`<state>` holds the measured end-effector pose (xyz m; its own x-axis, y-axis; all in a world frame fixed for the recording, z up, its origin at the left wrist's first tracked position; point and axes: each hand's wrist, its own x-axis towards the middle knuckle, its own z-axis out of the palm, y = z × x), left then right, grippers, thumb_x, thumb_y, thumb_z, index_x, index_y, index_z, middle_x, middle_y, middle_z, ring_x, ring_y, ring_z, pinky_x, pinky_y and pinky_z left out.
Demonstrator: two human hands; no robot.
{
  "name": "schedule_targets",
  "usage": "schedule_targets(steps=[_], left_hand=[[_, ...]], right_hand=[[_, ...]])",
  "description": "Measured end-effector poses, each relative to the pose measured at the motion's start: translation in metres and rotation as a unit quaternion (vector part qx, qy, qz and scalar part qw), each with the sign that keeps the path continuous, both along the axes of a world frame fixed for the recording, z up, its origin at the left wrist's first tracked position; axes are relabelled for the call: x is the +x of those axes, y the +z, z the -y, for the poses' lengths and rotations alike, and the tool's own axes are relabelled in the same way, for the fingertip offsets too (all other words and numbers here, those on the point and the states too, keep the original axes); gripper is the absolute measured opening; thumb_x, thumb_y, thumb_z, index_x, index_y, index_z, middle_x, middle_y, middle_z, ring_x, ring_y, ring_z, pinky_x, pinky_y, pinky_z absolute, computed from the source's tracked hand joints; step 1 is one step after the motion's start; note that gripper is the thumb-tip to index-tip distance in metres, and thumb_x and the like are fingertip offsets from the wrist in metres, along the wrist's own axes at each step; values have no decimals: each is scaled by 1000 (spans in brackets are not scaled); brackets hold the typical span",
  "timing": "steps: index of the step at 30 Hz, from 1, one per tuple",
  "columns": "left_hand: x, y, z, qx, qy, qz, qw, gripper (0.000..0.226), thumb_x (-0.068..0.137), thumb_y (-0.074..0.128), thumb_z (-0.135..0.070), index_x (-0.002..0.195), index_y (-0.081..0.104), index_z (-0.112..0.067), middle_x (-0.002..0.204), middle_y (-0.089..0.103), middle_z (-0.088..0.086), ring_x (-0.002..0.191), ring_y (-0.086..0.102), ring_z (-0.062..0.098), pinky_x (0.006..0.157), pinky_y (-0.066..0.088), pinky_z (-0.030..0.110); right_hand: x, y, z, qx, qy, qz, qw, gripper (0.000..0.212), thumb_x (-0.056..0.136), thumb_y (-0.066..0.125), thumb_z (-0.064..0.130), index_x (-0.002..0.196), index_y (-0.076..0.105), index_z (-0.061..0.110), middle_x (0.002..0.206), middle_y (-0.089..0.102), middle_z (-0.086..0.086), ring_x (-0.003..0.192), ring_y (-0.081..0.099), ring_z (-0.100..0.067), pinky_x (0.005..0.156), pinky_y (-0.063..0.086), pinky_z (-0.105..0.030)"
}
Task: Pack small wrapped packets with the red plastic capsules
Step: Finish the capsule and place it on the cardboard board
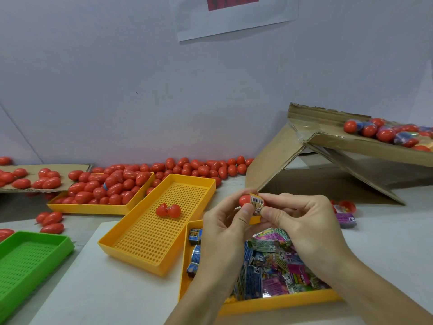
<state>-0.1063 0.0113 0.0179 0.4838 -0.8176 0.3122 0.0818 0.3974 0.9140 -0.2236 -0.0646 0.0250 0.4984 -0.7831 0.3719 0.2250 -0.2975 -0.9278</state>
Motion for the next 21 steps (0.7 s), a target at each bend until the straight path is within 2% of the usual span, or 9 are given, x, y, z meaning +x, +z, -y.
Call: schedule_targets(steps=[2, 6, 9, 12, 15, 18, 21], left_hand=[[0, -1, 0, -4, 5, -3, 1000, 23, 88, 61, -21, 104, 77, -24, 106, 75, 7, 102, 72, 26, 77, 61, 34], [1, 0, 1, -14, 16, 10, 1000, 23, 89, 61, -21, 107, 75, -21, 106, 75, 6, 101, 73, 26, 79, 62, 39], [-1, 0, 0, -18, 20, 33, 999, 23, 90, 61, -19, 107, 76, -22, 106, 75, 1, 101, 72, 23, 78, 62, 37], [-3, -1, -1, -16, 23, 31, 999, 26, 93, 59, -11, 103, 77, -27, 106, 75, -3, 102, 72, 21, 75, 62, 32], [-2, -1, 0, -4, 24, 44, 999, 31, 95, 57, -4, 107, 76, -26, 108, 75, -6, 102, 72, 19, 75, 61, 31], [-1, -2, -1, -3, 28, 66, 997, 29, 96, 58, -9, 115, 73, -26, 110, 74, -4, 104, 71, 20, 78, 61, 32], [0, -1, -1, -12, 31, 55, 998, 21, 91, 59, -22, 109, 71, -25, 103, 74, 4, 100, 71, 25, 77, 60, 31]], right_hand=[[-1, 1, 2, 7, 13, -4, 1000, 27, 75, 73, 17, 102, 78, 18, 93, 79, 4, 93, 74, -11, 76, 57, -18], [-2, 1, 5, 68, 66, 0, 995, 46, 69, 75, 43, 108, 77, 20, 103, 77, -7, 103, 72, -26, 91, 56, -44], [2, 0, 3, 94, 48, 19, 994, 42, 63, 77, 40, 99, 80, 19, 101, 77, -9, 101, 72, -27, 92, 55, -50], [3, -2, 4, 165, 65, 65, 982, 37, 61, 77, 20, 96, 79, 8, 100, 76, -18, 101, 72, -34, 92, 56, -47], [1, -1, 5, 225, 100, 98, 964, 37, 64, 71, 4, 100, 74, -2, 100, 74, -25, 98, 73, -36, 82, 62, -35], [0, 0, 9, 213, 115, 84, 967, 35, 67, 70, 4, 101, 75, -1, 102, 73, -25, 99, 72, -36, 77, 61, -30], [-1, 0, 9, 152, 124, 56, 979, 29, 70, 72, 11, 99, 77, 8, 100, 73, -20, 93, 71, -27, 75, 59, -28]])
